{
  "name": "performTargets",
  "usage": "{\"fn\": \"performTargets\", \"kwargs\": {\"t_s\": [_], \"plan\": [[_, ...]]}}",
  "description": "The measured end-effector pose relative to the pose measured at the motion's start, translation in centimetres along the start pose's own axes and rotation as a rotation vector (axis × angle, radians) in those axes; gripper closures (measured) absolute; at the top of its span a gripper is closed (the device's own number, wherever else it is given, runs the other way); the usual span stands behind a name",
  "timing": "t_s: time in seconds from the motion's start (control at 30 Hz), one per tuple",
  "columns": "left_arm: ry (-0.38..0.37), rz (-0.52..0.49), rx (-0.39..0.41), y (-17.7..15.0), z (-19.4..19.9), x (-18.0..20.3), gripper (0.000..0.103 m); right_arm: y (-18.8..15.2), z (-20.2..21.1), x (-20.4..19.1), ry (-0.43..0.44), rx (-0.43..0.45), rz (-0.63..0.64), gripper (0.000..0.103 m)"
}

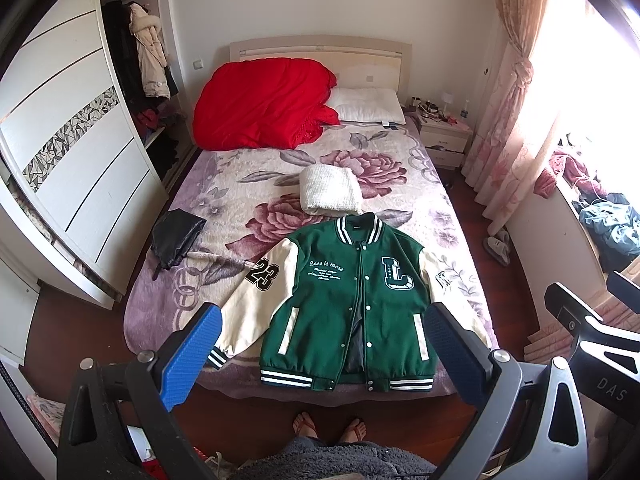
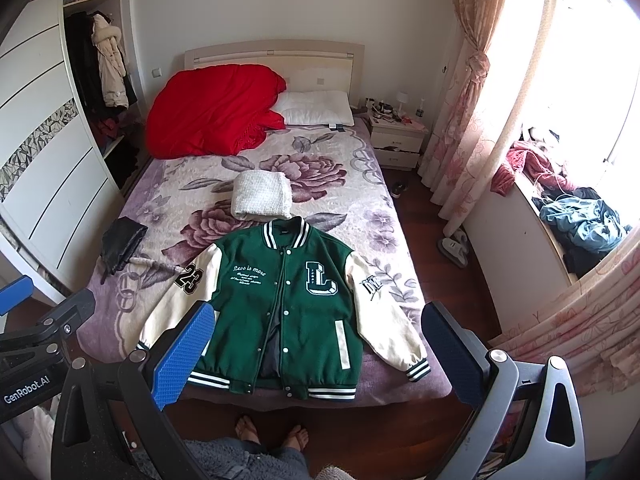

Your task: Fold large clothes

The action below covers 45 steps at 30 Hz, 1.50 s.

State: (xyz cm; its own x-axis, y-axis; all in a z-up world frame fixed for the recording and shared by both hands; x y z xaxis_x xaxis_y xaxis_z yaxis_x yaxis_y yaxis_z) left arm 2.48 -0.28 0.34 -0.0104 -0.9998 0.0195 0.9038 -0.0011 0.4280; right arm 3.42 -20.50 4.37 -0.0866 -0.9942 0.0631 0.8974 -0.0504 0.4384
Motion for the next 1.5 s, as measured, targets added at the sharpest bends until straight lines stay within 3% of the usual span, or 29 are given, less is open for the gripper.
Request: {"fn": "performTargets", "kwargs": {"t_s": [1.1,1.3,1.5], "plan": [[-0.001,0.016,0.026,-0.2,-0.1,-0.6,0.0,-1.1,-0.2,-0.1,0.007,0.007,-0.012,0.0],[0.1,0.02,0.08,1.8,-6.5,-1.5,0.0,0.6,-5.6,0.9,0.023,-0.055,-0.124,0.0],[0.135,-0.049,-0.018,1.3,-18.1,-1.1,0.0,-2.6,-17.3,8.3,-0.033,-0.225,-0.423,0.0]]}}
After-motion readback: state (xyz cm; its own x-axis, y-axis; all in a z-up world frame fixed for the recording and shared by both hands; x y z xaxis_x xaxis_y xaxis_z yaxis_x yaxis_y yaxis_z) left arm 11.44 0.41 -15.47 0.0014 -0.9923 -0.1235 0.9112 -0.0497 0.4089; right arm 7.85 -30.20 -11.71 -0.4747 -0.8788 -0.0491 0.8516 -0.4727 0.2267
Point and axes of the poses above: each gripper's, at about its wrist camera, not at the fingertips, and z roughly against the way its jaws point, x to its right, y to its top, the point moved 3 cm from there along -z, roughly the way its jaws point, and after that the axes turned 11 degrees about -x, right-handed, at the moved point
